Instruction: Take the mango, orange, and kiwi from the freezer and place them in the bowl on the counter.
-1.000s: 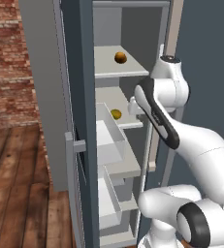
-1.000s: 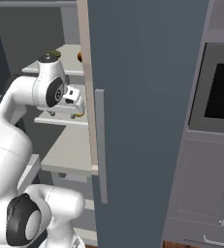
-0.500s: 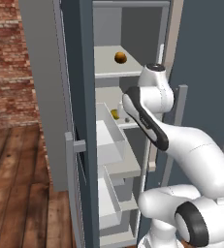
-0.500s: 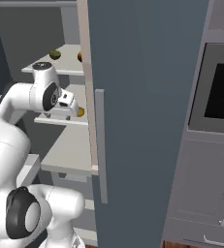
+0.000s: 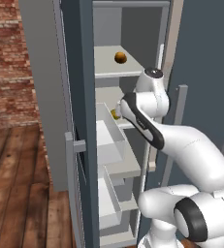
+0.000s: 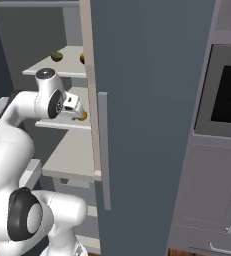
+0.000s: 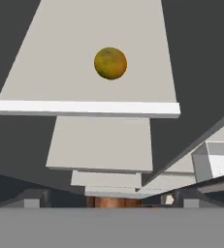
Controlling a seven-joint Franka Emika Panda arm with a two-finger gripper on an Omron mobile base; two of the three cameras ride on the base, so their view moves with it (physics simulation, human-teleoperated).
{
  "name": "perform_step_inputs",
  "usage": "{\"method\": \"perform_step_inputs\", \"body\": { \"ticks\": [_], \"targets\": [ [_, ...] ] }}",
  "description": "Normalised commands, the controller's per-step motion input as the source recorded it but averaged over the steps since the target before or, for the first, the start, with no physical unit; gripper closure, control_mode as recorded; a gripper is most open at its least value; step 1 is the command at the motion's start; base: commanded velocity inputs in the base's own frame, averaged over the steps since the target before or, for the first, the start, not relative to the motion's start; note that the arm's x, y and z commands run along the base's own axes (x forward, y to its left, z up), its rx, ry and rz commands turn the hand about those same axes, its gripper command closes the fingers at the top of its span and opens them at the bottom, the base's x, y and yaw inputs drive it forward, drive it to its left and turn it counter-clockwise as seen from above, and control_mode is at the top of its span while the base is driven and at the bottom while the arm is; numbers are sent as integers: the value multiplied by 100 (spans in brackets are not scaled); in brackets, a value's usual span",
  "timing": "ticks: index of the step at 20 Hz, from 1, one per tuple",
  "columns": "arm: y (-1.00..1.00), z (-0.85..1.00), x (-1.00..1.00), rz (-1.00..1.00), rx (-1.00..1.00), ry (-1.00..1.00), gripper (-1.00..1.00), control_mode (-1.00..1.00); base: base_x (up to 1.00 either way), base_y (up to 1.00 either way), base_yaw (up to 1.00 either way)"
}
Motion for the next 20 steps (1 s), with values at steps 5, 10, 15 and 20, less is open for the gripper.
{"method": "perform_step_inputs", "body": {
  "ticks": [5,10,15,20],
  "targets": [
    [0,-19,26,0,1,-9,-100,-100,0,0,0],
    [8,-20,42,0,0,-1,-100,-100,0,0,0],
    [12,-19,48,0,0,0,-100,-100,0,0,0],
    [12,-10,45,0,1,0,-100,-100,0,0,0]
  ]
}}
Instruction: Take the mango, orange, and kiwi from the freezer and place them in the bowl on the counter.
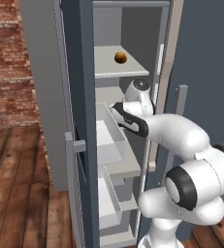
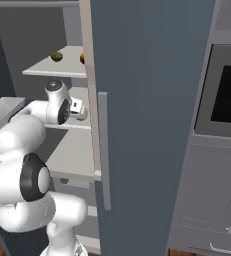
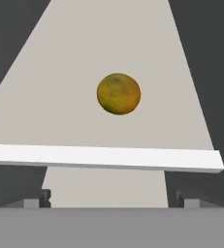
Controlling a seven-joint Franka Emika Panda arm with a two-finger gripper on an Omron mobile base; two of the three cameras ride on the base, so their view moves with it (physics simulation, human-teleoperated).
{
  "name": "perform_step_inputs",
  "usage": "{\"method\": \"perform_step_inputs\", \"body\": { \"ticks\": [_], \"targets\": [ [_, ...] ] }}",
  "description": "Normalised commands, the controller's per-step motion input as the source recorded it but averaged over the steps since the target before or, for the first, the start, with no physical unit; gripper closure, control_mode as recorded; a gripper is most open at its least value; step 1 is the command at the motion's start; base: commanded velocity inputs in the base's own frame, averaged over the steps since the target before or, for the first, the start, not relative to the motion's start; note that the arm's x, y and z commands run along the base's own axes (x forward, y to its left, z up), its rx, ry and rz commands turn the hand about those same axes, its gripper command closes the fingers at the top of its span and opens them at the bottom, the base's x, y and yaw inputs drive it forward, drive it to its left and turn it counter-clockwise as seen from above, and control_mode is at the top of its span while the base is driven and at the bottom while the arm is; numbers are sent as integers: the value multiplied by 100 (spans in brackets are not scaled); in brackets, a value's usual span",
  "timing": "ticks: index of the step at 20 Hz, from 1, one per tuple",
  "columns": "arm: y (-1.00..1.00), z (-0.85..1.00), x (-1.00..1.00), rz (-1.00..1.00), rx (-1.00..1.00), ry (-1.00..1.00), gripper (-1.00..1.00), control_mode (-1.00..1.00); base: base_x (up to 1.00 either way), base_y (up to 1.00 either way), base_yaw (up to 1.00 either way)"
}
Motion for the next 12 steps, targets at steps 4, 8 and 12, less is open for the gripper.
{"method": "perform_step_inputs", "body": {
  "ticks": [4,8,12],
  "targets": [
    [0,-6,34,0,0,0,-100,-100,0,0,0],
    [0,-7,39,0,0,0,-100,-100,0,0,0],
    [0,-9,33,0,-3,0,-100,-100,0,0,0]
  ]
}}
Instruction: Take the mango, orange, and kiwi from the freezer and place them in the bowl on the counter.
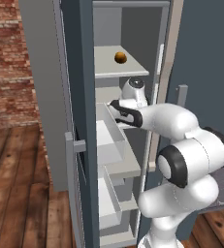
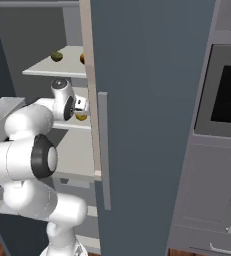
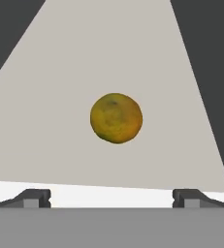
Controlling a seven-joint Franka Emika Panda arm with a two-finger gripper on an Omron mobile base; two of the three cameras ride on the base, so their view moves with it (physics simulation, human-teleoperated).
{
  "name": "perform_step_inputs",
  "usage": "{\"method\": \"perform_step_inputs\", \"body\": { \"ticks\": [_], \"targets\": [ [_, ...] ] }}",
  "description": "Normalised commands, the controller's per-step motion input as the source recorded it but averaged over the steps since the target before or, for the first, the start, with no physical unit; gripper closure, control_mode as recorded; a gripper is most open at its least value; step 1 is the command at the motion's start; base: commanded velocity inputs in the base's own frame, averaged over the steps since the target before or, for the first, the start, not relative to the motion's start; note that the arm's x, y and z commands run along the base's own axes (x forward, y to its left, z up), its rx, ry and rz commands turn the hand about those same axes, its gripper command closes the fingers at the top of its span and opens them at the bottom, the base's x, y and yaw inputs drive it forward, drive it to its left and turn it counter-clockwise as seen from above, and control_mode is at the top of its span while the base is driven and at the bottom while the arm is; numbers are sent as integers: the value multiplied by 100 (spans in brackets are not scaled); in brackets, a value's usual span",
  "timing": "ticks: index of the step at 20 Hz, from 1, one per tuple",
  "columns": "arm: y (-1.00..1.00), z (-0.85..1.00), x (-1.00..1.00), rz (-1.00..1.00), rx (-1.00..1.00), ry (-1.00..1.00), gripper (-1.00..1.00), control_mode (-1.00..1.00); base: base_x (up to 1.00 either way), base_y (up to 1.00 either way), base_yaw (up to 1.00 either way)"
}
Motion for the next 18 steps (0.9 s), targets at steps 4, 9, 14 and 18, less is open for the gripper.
{"method": "perform_step_inputs", "body": {
  "ticks": [4,9,14,18],
  "targets": [
    [0,-15,30,0,0,0,-100,-100,0,0,0],
    [0,-21,28,0,-1,0,-100,-100,0,0,0],
    [0,-18,29,0,-1,0,-100,-100,0,0,0],
    [0,-11,30,0,-1,0,-100,-100,0,0,0]
  ]
}}
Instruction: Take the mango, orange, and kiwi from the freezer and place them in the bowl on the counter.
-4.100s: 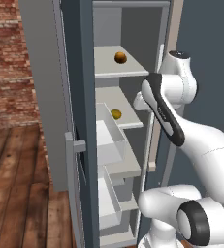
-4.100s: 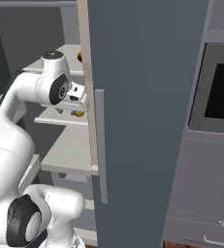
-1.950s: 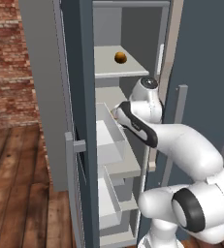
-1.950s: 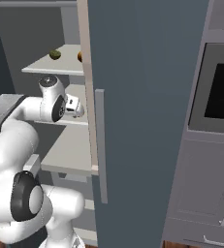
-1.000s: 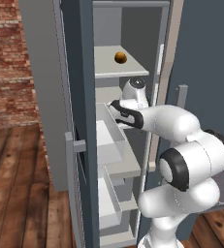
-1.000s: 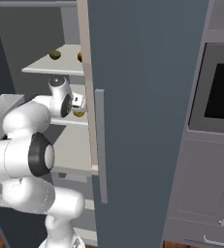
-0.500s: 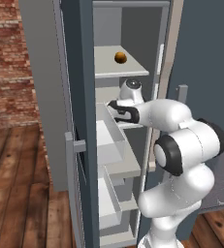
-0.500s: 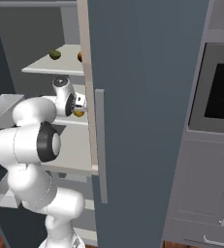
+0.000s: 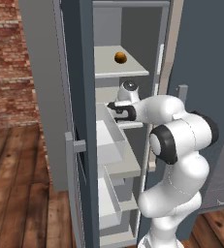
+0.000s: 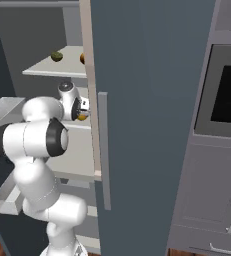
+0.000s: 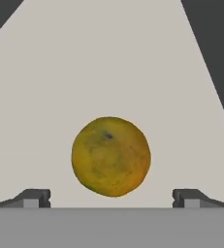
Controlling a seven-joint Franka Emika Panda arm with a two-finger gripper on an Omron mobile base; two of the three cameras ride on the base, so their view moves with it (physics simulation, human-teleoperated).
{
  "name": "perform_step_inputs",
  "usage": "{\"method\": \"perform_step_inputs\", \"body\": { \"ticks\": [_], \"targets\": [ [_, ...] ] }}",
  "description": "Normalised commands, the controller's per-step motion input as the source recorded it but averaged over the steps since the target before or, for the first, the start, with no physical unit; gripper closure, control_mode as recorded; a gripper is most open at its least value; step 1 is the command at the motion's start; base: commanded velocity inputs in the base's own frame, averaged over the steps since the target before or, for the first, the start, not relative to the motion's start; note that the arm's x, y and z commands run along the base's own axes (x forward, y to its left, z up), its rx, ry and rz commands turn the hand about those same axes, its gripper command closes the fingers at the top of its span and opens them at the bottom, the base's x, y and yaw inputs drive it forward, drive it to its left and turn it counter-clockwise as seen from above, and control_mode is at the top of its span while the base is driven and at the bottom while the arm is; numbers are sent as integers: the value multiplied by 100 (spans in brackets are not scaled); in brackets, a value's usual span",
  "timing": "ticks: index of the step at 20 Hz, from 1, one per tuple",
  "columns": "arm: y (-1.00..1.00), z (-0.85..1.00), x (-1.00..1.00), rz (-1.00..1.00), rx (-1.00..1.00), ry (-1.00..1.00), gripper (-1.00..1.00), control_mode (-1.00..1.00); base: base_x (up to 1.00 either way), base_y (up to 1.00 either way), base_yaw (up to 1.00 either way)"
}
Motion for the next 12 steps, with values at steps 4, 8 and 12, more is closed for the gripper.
{"method": "perform_step_inputs", "body": {
  "ticks": [4,8,12],
  "targets": [
    [0,-10,29,0,0,0,-100,-100,0,0,0],
    [0,-13,36,0,0,0,-100,-100,0,0,0],
    [0,-20,24,0,0,0,-100,-100,0,0,0]
  ]
}}
